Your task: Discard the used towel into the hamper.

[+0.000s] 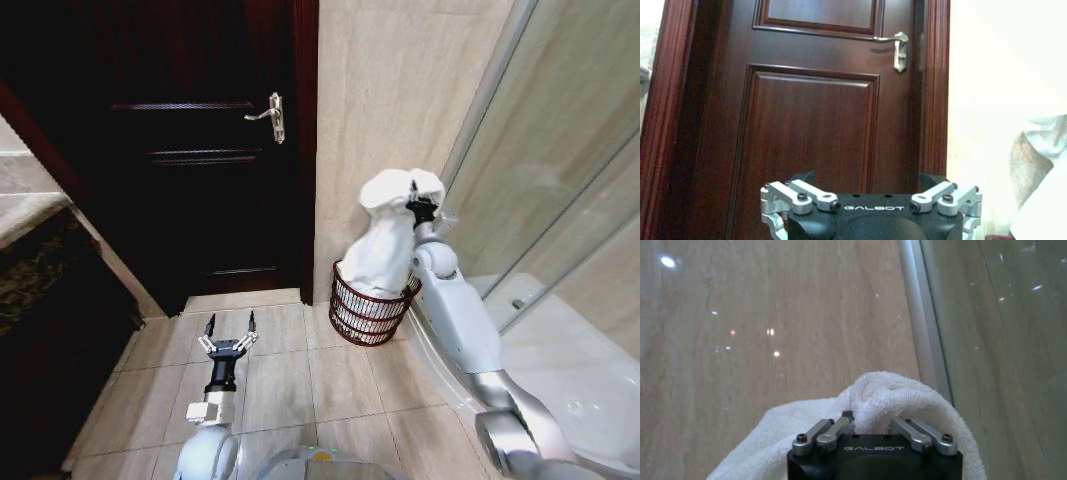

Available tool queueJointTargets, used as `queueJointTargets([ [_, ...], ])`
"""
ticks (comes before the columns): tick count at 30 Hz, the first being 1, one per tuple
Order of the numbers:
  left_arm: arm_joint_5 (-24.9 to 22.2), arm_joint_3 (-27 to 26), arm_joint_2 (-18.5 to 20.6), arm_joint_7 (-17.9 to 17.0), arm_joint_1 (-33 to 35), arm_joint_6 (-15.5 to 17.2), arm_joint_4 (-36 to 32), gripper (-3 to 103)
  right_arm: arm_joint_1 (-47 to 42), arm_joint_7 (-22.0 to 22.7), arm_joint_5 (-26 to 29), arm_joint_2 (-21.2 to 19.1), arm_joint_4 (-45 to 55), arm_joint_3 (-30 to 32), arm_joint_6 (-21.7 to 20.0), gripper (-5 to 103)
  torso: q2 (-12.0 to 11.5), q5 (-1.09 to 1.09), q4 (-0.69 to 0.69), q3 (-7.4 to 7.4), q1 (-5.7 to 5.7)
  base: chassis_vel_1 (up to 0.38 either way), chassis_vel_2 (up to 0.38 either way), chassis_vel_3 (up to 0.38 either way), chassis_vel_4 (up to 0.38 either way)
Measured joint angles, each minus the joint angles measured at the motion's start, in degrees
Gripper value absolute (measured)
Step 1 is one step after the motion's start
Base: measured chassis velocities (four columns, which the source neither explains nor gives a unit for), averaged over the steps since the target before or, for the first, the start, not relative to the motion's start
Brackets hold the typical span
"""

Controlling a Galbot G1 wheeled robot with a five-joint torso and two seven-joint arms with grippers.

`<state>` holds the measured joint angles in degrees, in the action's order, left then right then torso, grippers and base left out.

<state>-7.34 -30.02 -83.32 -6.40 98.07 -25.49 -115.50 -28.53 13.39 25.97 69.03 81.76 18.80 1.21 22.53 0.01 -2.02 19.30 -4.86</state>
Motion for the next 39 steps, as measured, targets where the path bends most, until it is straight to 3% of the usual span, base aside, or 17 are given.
queueJointTargets([
  [11, 0.30, -0.36, -0.31, 0.02, 0.17, -0.34, 0.16, 100, -4.58, 1.37, 2.13, 2.56, 5.97, -7.45, -2.22, 18, 0.00, -0.04, -0.05, -0.01, 0.00, 0.000, 0.000, 0.000, 0.000],
  [22, 0.05, -0.24, -0.50, -0.05, 0.50, -1.12, 0.08, 100, -9.33, 5.12, -1.17, 2.55, 0.35, -5.85, -5.94, 18, 0.00, -0.01, 0.00, -0.01, 0.00, 0.000, 0.000, 0.000, 0.000],
  [31, 0.12, 0.06, -0.24, -0.06, 0.22, -1.18, 0.49, 100, -12.07, 3.49, -0.79, 2.50, -3.19, -3.93, -8.12, 18, 0.00, -0.04, -0.02, -0.01, 0.00, 0.000, 0.000, 0.000, 0.000],
  [34, 0.02, -0.20, 0.01, -0.06, 0.17, -1.20, 0.56, 100, -13.10, 2.59, 0.92, 2.67, -3.29, -3.69, -11.03, 18, 0.00, 0.00, -0.02, -0.01, 0.00, 0.000, 0.000, 0.000, 0.000],
  [39, -0.14, -1.28, 0.35, -0.08, -0.11, -0.31, 0.20, 100, -14.17, 1.56, 7.16, 1.53, 0.09, -3.55, -23.00, 18, 0.00, -0.03, -0.02, -0.01, 0.00, 0.000, 0.000, 0.000, 0.000],
])
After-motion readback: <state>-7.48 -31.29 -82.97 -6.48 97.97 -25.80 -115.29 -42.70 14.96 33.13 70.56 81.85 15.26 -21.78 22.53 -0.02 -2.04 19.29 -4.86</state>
